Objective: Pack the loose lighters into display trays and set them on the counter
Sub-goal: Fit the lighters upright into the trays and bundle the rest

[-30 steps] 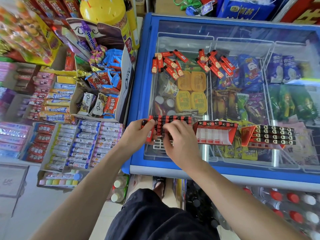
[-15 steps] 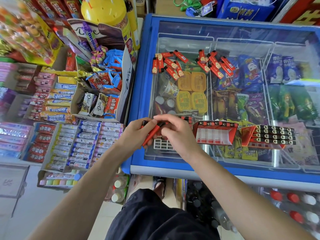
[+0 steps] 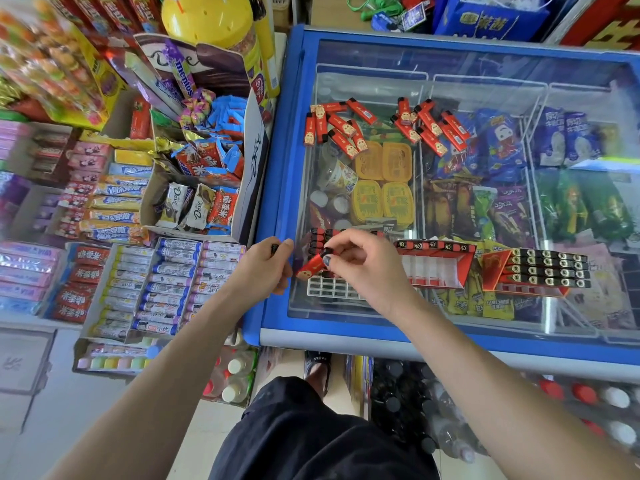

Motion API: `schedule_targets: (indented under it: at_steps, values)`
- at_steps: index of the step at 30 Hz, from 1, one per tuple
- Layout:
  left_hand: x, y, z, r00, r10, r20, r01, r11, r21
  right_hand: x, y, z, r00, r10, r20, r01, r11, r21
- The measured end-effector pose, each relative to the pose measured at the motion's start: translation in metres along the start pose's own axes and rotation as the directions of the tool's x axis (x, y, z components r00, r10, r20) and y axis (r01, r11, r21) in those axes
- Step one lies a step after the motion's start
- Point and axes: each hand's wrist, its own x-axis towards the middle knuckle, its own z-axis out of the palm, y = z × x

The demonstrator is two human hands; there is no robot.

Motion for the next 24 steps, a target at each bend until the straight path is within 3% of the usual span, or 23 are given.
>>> schedule_targets:
  at_steps: [3,9,14,24]
  values:
    - [0.002,-0.005,-0.001,1.000,0.003,0.008,-0.004,0.998,0.062,-0.003,0.008,0.010,0.985,-0.170,-0.005,0.164,0.954,-0.252]
    - [0.003,-0.005,0.007,0.994,0.006,0.110,-0.007,1.000,0.003,-0.006,0.025,0.031,0.885,-0.450,0.117,0.416,0.653,-0.633]
    - [0.005,-0.004,0.013,0.992,-0.033,0.121,0.036,0.999,-0.018,-0.003,0.038,0.039,0.872,-0.472,0.132,0.403,0.538,-0.740]
    - [0.005,-0.003,0.009,0.991,-0.048,0.127,0.050,0.999,-0.008,0.000,0.033,0.043,0.868,-0.482,0.118,0.392,0.520,-0.759]
